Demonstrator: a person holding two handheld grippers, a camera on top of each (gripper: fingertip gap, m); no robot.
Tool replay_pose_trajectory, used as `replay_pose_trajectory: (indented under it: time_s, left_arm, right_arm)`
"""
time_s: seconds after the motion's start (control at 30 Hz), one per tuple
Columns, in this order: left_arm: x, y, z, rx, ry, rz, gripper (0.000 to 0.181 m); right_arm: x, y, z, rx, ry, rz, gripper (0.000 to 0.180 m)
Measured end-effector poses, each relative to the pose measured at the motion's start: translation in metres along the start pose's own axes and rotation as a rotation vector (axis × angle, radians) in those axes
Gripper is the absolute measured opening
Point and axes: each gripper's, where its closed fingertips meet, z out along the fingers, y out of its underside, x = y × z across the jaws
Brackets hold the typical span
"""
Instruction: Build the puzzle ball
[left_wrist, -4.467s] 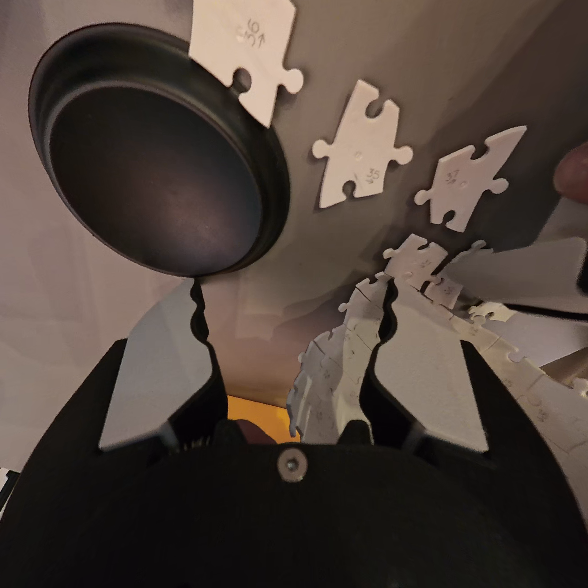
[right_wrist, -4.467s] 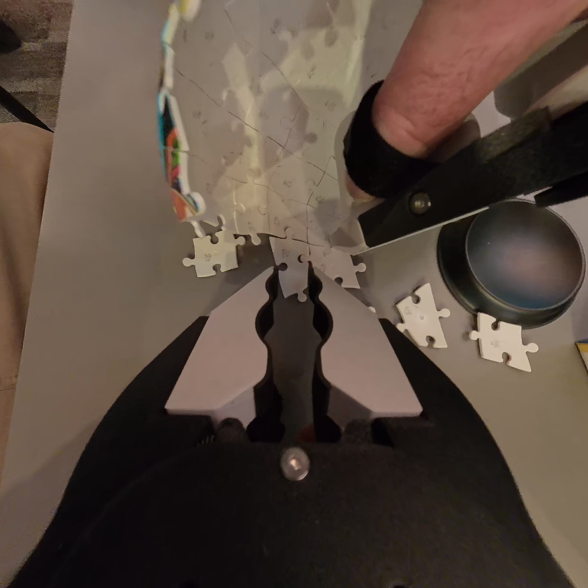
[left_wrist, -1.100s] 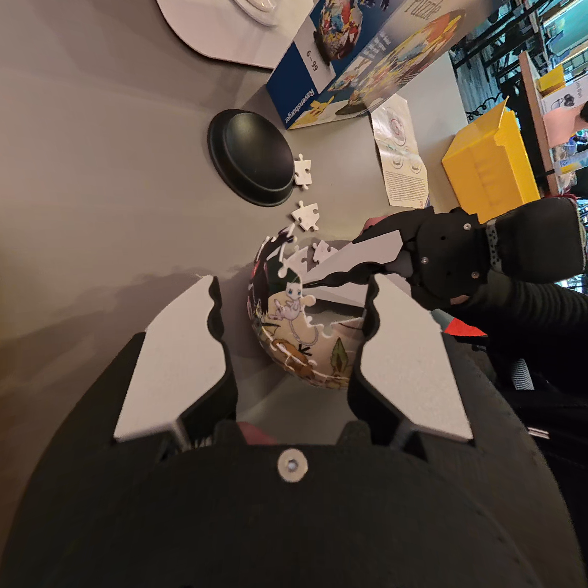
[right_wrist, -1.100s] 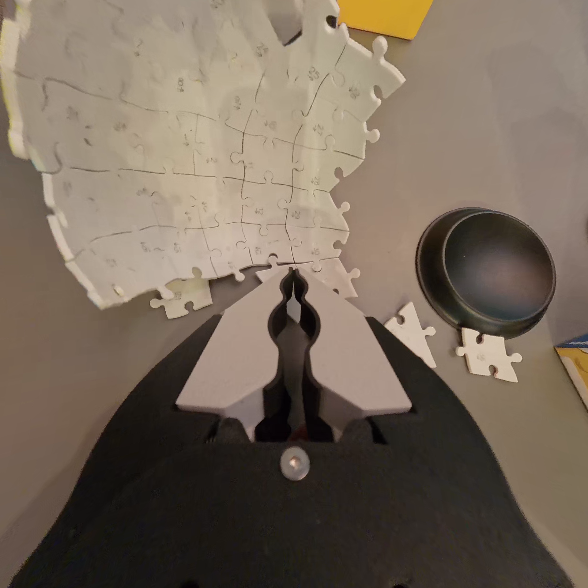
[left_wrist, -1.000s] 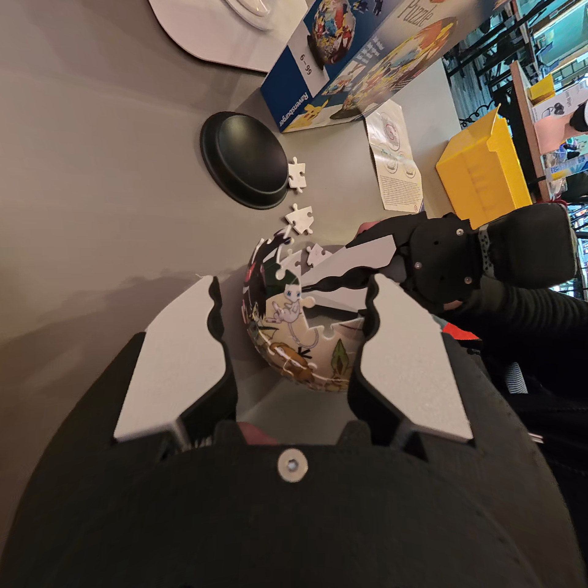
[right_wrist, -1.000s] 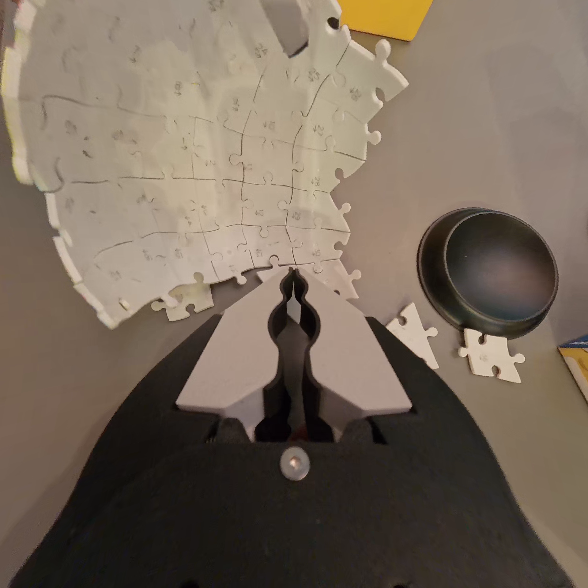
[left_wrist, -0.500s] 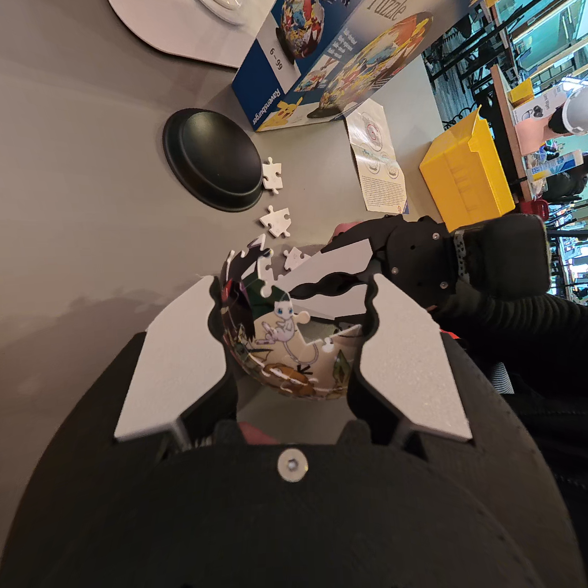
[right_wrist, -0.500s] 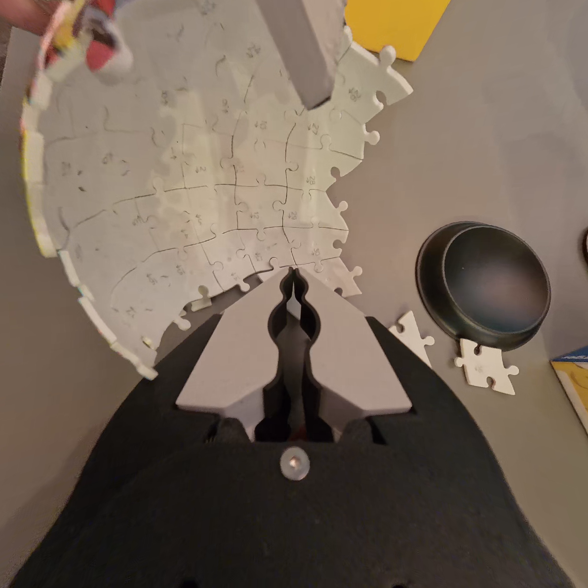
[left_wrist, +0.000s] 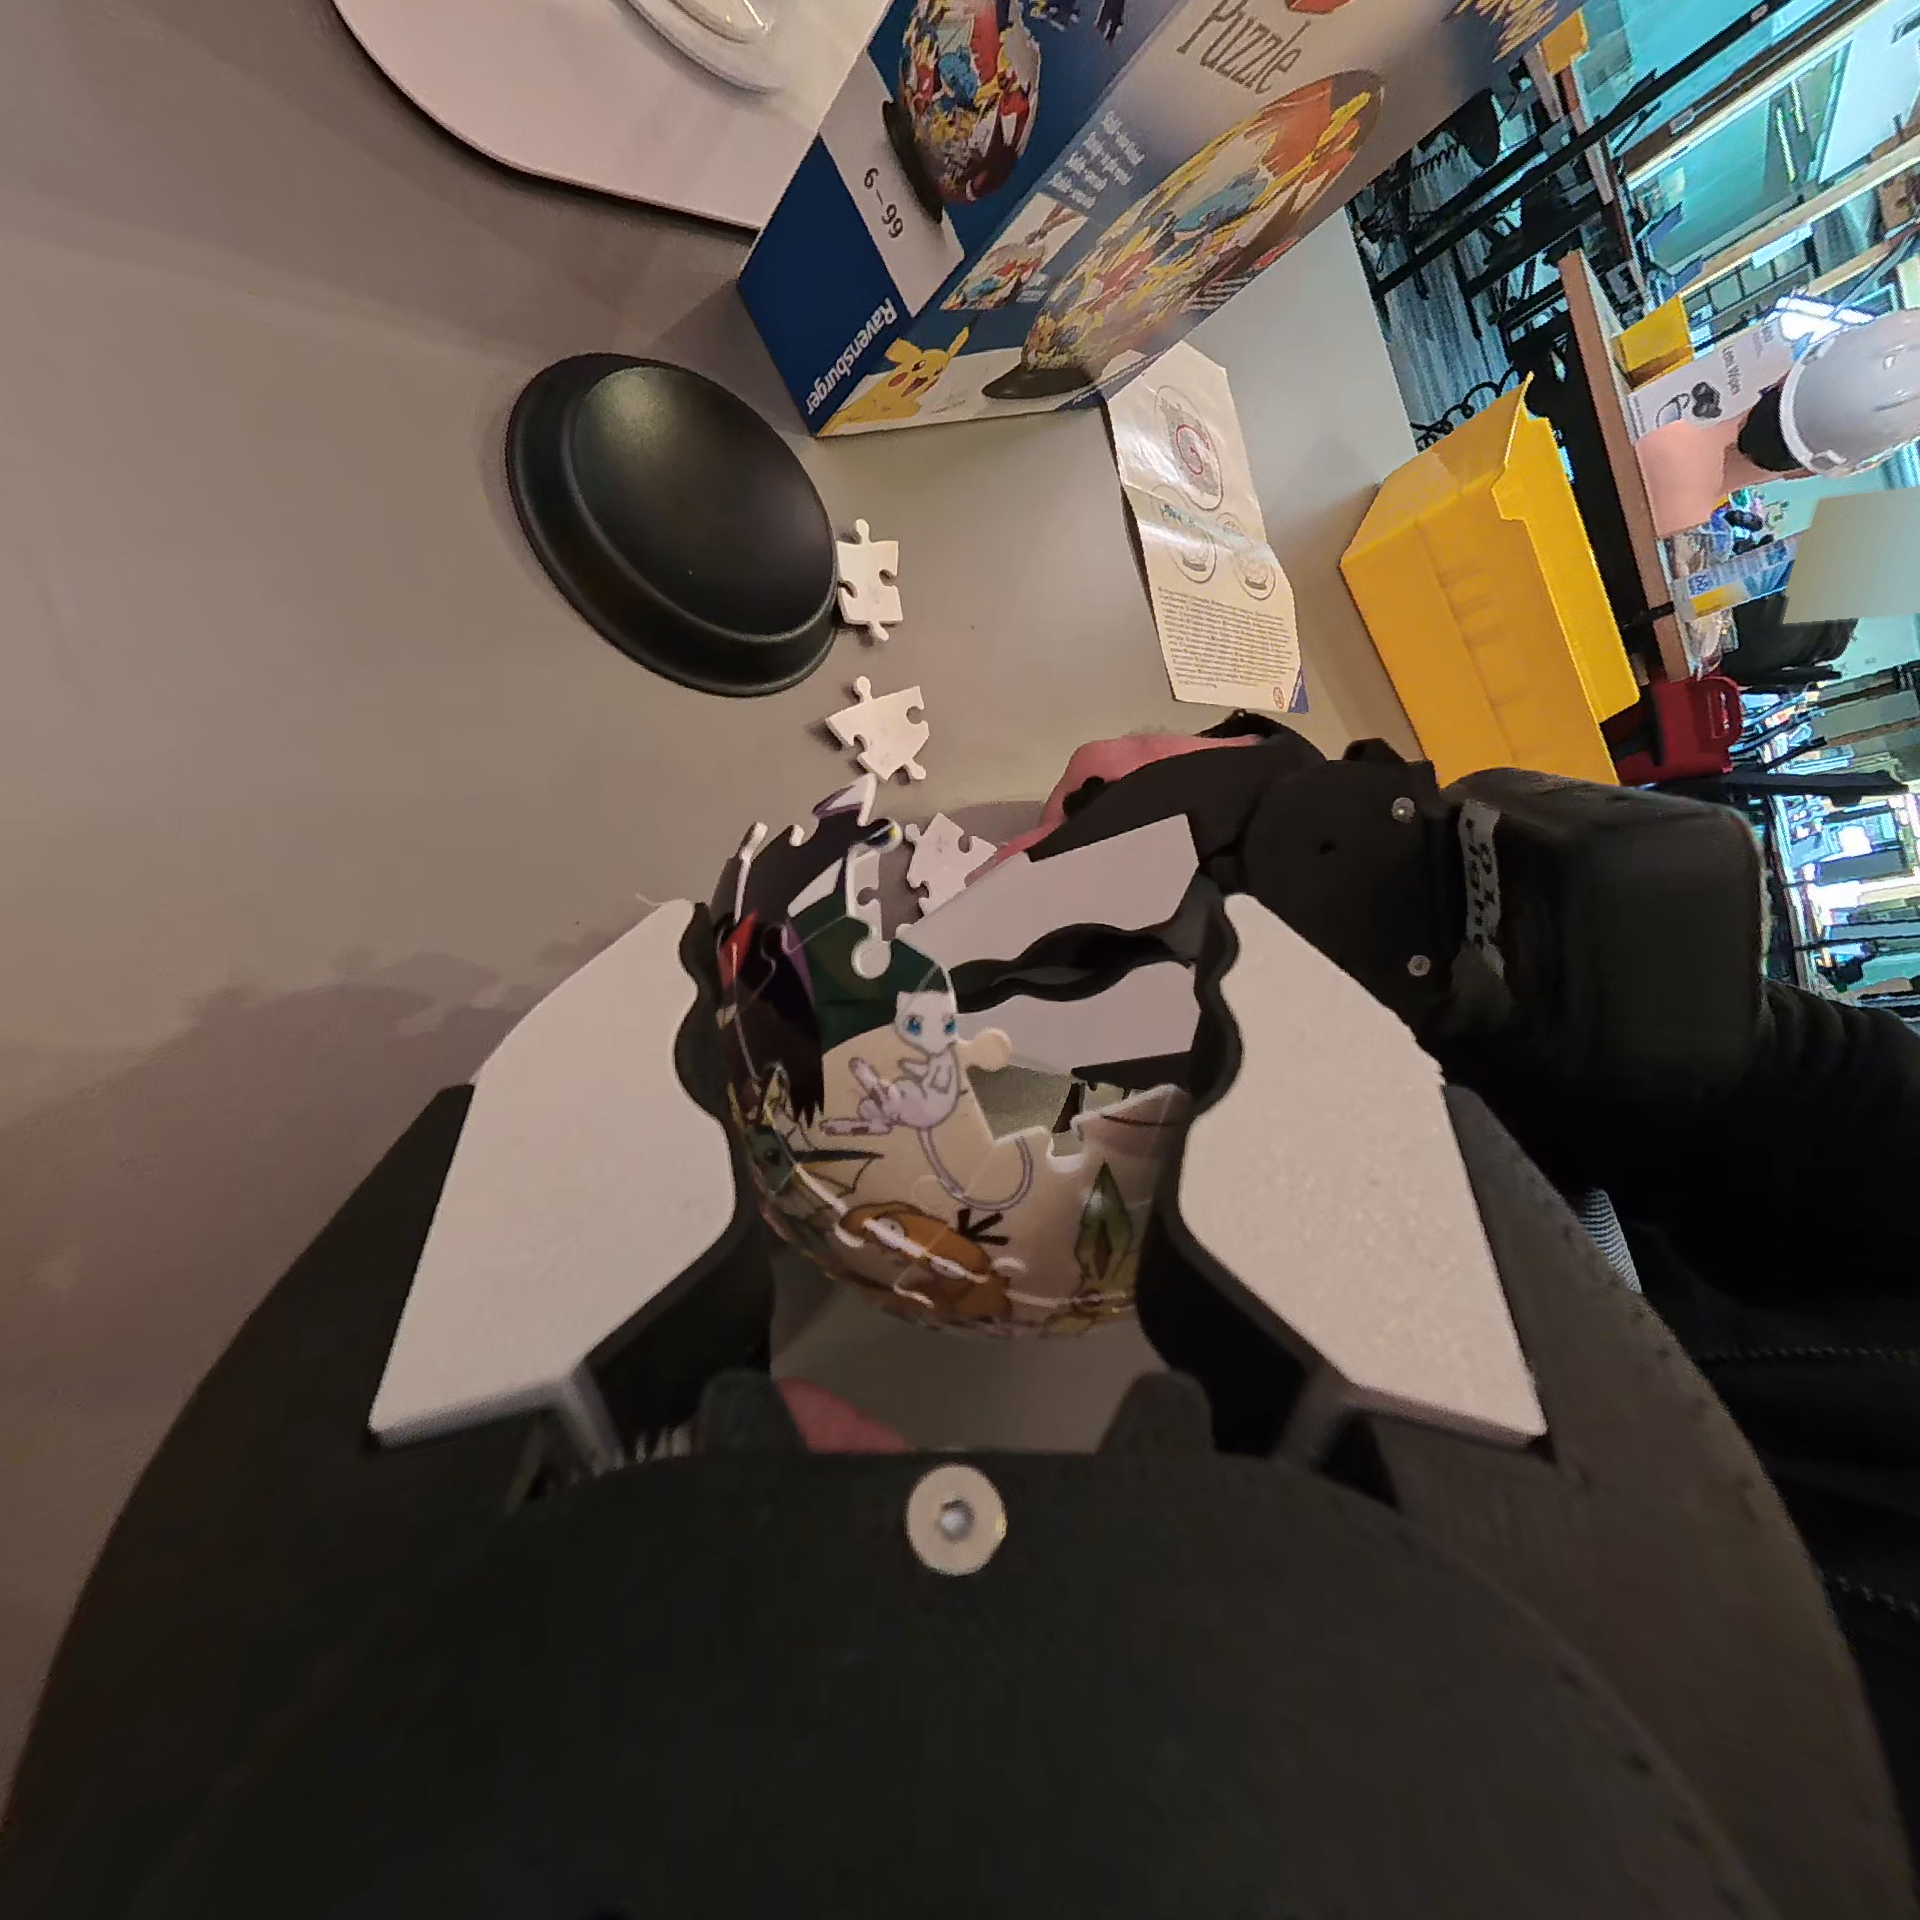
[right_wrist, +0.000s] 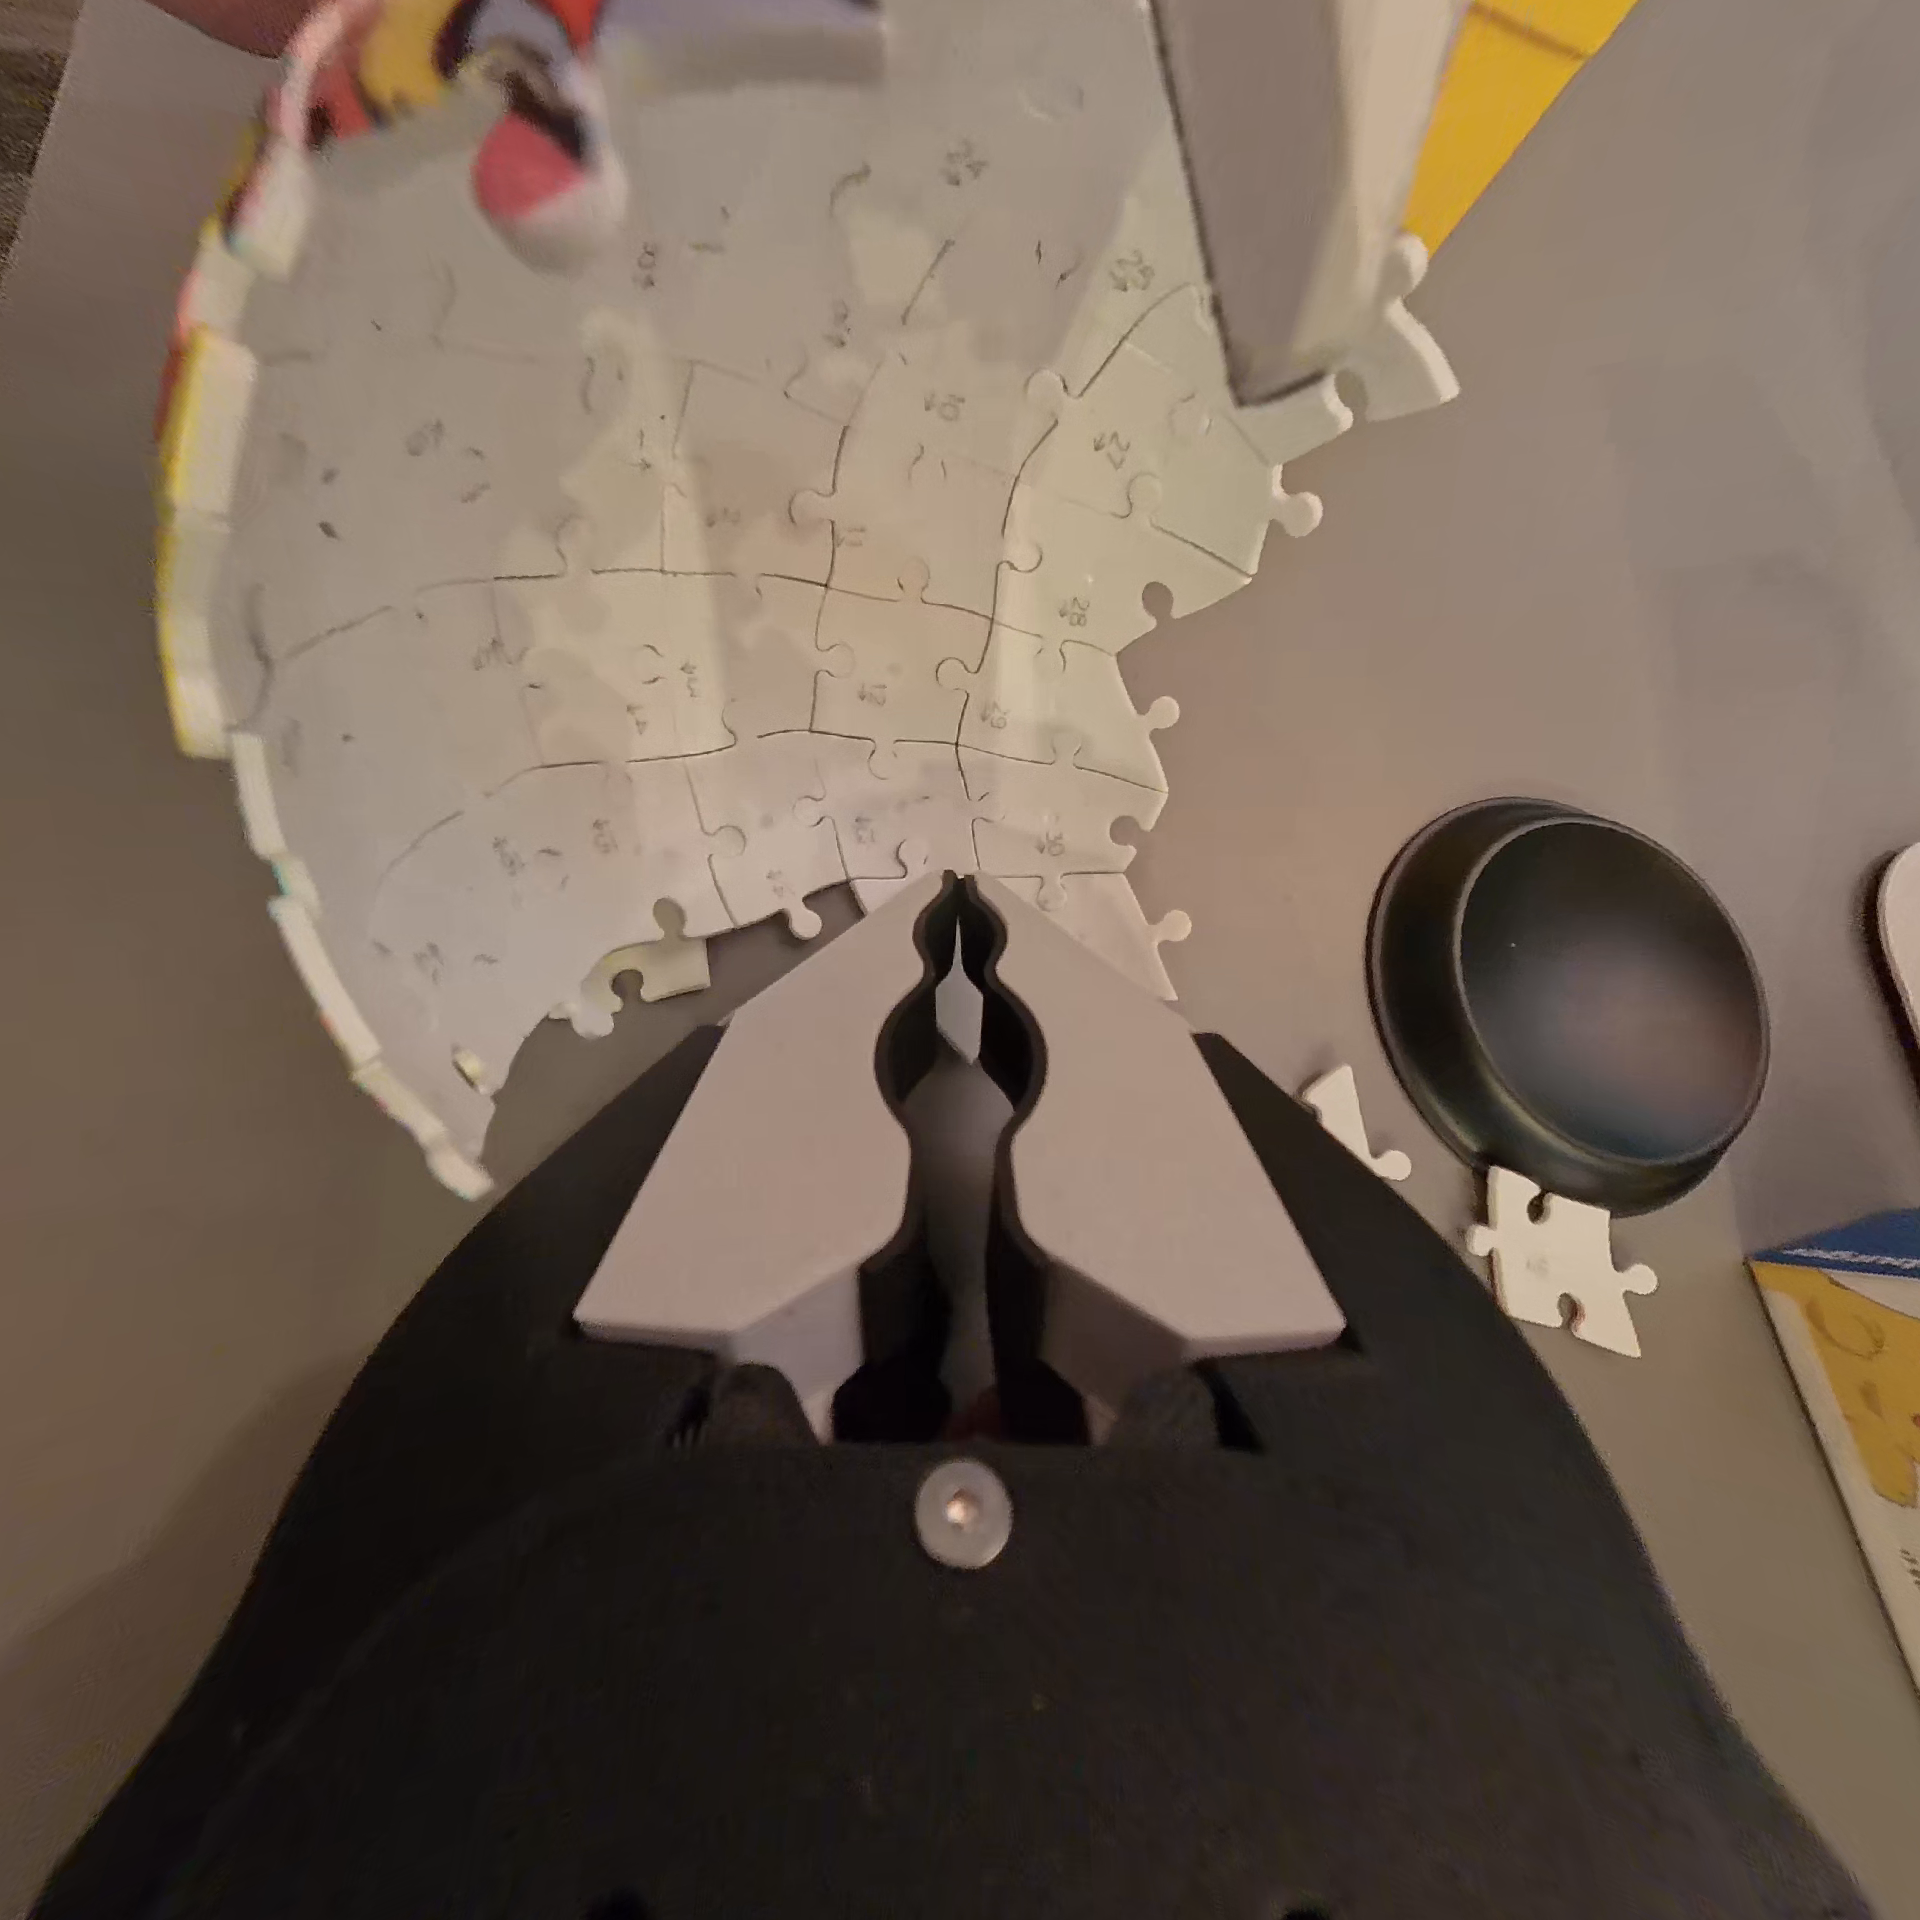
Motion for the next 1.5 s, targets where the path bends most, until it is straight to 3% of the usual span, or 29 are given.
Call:
replay_pose_trajectory:
  time_s: [0.47,0.67,0.8,1.2,1.5]
  left_arm:
    - [-0.002,0.0,0.0,-0.001,0.005,-0.008,0.087]
    - [-0.003,0.0,-0.001,0.012,0.009,-0.012,0.087]
    - [-0.003,0.0,0.0,0.017,0.012,-0.014,0.087]
    - [-0.003,0.001,-0.001,0.009,0.013,-0.013,0.087]
    - [-0.003,0.001,0.0,0.014,0.009,-0.01,0.087]
  right_arm:
    - [-0.003,0.001,0.001,-0.053,-0.027,-0.109,0.0]
    - [-0.004,0.0,-0.001,0.007,-0.089,0.029,0.0]
    - [-0.008,-0.005,-0.003,0.045,-0.11,0.04,0.0]
    - [-0.01,0.0,0.002,-0.055,-0.102,-0.041,0.0]
    - [0.006,-0.008,-0.02,0.032,-0.143,0.123,0.0]
